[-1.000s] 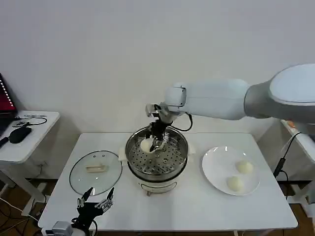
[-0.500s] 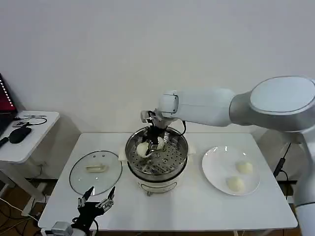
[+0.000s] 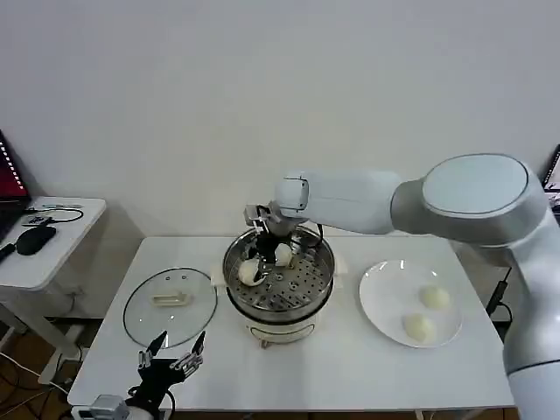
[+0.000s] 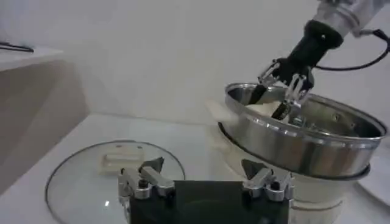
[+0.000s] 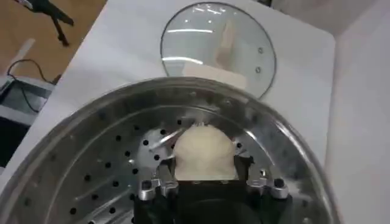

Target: Take steamed baozi put them in steamer then cover it.

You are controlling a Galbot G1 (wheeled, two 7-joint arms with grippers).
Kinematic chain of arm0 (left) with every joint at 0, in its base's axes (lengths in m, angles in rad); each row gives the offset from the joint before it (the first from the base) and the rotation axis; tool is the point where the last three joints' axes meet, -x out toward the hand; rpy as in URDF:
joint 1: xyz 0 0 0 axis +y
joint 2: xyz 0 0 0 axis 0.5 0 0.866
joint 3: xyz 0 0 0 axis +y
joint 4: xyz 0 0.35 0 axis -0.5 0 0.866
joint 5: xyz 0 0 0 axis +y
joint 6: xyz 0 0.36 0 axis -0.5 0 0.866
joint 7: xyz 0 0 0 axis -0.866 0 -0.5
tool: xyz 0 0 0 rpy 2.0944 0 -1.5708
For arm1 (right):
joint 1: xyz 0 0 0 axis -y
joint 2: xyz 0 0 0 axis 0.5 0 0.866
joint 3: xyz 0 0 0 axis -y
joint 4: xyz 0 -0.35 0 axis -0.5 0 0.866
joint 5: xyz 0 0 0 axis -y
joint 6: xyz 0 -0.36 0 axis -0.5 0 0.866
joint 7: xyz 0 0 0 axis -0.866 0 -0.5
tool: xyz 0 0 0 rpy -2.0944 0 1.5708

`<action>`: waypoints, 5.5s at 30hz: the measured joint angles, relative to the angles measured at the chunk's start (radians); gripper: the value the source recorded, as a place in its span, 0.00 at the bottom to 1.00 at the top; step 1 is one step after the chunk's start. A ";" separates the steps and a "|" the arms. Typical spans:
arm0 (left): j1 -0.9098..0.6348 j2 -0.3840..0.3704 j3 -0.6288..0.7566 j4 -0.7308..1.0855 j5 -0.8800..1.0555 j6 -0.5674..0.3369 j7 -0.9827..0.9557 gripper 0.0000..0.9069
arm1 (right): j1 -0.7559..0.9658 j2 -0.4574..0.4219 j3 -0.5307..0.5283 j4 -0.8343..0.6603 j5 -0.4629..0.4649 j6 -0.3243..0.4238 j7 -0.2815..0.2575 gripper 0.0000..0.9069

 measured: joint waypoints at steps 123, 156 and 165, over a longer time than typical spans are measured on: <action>0.095 -0.029 -0.049 -0.039 0.050 -0.006 -0.004 1.00 | -0.289 -0.844 0.221 0.170 -0.767 0.286 -0.122 0.72; 0.079 -0.019 -0.040 -0.034 0.047 -0.004 -0.007 1.00 | -0.002 -0.770 0.116 0.200 -0.649 0.342 -0.199 0.68; 0.084 -0.017 -0.038 -0.037 0.047 -0.003 -0.005 1.00 | 0.092 -0.698 0.134 0.193 -0.651 0.402 -0.203 0.68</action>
